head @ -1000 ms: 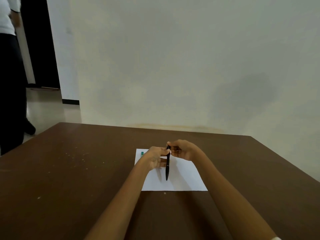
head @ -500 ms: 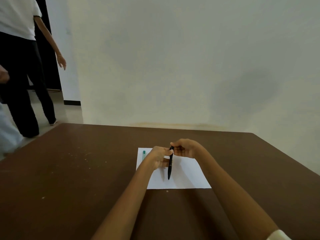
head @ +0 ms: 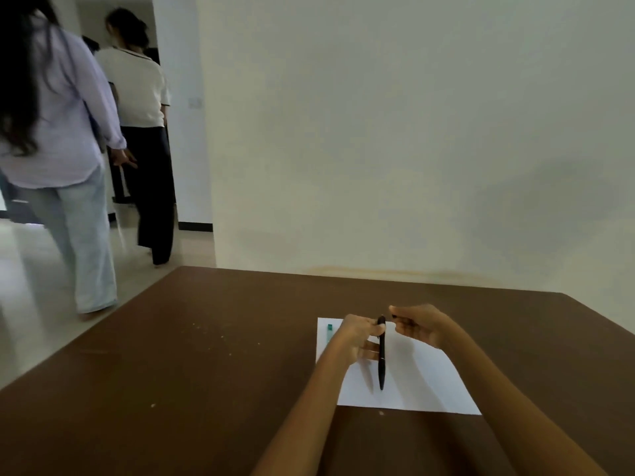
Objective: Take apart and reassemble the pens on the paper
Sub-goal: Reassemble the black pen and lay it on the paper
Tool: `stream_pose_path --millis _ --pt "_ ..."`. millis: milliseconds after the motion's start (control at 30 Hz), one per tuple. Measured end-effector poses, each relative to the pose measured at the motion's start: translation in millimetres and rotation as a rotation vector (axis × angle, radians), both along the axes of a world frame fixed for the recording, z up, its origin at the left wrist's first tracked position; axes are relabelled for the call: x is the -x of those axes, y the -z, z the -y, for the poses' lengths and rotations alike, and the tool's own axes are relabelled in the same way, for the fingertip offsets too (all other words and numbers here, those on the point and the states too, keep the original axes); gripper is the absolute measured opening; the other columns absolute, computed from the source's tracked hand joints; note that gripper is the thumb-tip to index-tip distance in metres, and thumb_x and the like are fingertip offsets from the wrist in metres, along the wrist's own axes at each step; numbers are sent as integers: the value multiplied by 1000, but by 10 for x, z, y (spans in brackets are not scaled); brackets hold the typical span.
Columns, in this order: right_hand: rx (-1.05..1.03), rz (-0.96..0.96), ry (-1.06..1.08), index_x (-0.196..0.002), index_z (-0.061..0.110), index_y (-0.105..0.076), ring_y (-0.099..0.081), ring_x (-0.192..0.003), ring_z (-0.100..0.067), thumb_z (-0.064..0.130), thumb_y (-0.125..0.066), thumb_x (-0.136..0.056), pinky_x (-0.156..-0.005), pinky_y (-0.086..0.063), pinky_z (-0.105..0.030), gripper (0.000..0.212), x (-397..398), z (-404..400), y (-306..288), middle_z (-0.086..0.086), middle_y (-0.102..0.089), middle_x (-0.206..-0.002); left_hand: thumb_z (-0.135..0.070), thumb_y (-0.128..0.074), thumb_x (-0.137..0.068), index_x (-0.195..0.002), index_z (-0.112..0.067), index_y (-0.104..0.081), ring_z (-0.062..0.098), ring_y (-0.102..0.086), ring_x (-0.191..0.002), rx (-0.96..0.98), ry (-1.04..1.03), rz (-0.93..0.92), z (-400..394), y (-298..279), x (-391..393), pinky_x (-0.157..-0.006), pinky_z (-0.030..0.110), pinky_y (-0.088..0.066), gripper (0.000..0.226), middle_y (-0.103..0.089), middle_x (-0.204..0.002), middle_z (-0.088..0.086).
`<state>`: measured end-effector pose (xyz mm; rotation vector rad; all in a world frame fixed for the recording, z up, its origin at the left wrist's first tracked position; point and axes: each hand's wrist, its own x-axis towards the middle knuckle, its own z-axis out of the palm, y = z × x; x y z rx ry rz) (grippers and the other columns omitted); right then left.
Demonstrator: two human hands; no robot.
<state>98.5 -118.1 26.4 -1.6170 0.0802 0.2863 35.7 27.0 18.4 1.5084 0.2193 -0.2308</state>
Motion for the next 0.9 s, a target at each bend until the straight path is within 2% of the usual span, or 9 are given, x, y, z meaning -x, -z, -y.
stream_pose_path --millis 67,167,233,267,333,500,633,767,900 --pt "271 135 73 -84 -7 -68 -59 -63 -20 5 -67 -85 -65 -56 -28 12 -16 -27 22 -16 -63 -75 -8 -60 -89 -108 -4 -63 23 -63 -71 1 -23 5 -70 -34 19 -55 30 -55 19 -64 -86 6" --pt "841 284 56 -69 4 -66 -61 -63 -20 13 -64 -88 -63 -50 -24 21 15 37 98 -11 -64 -72 -9 -60 -89 -113 -3 -61 22 -63 -70 5 -22 -18 -56 -15 33 -53 29 -56 25 -63 -85 6" --pt "994 287 39 -83 3 -70 -65 -74 -21 17 -63 -89 -67 -50 -25 17 45 70 145 -12 -69 -85 -10 -59 -90 -113 -2 -61 21 -63 -68 7 -12 -28 -24 3 43 -48 27 -55 25 -62 -83 5" --pt "1025 288 38 -90 2 -71 -66 -79 -22 18 -62 -89 -70 -49 -25 18 50 68 159 -12 -71 -91 -10 -59 -90 -113 -2 -61 21 -63 -67 12 -10 -26 -24 5 47 -48 27 -55 24 -62 -82 5" --pt "1000 316 46 -91 0 -72 -68 -85 -24 17 -63 -88 -69 -47 -25 19 59 47 167 -13 -71 -91 -10 -58 -90 -114 -2 -60 21 -63 -67 22 -16 -24 -35 10 56 -50 27 -56 25 -62 -83 5" --pt "954 387 100 -86 -2 -71 -61 -74 -20 17 -70 -85 -69 -47 -28 19 68 66 177 -14 -71 -93 -10 -59 -90 -114 -2 -61 21 -64 -68 39 -27 -8 -60 8 52 -49 26 -56 25 -62 -83 5" --pt "948 397 122 -88 2 -68 -57 -80 -19 18 -70 -84 -69 -41 -24 17 76 154 252 -12 -69 -97 -9 -59 -90 -111 -2 -62 22 -64 -67 55 -25 -19 -47 2 61 -47 27 -56 22 -63 -82 6" --pt "920 383 129 -81 7 -66 -63 -88 -23 16 -73 -81 -70 -44 -26 12 59 199 280 -12 -69 -97 -10 -59 -90 -113 -3 -61 23 -65 -71 56 -28 -27 -39 6 42 -60 31 -57 24 -62 -87 8" --pt "961 361 79 -96 5 -69 -59 -84 -16 26 -74 -81 -68 -42 -22 26 32 228 224 -1 -61 -93 -10 -59 -90 -116 -3 -60 28 -64 -85 46 -31 -26 -19 8 46 -74 37 -57 27 -62 -101 11"
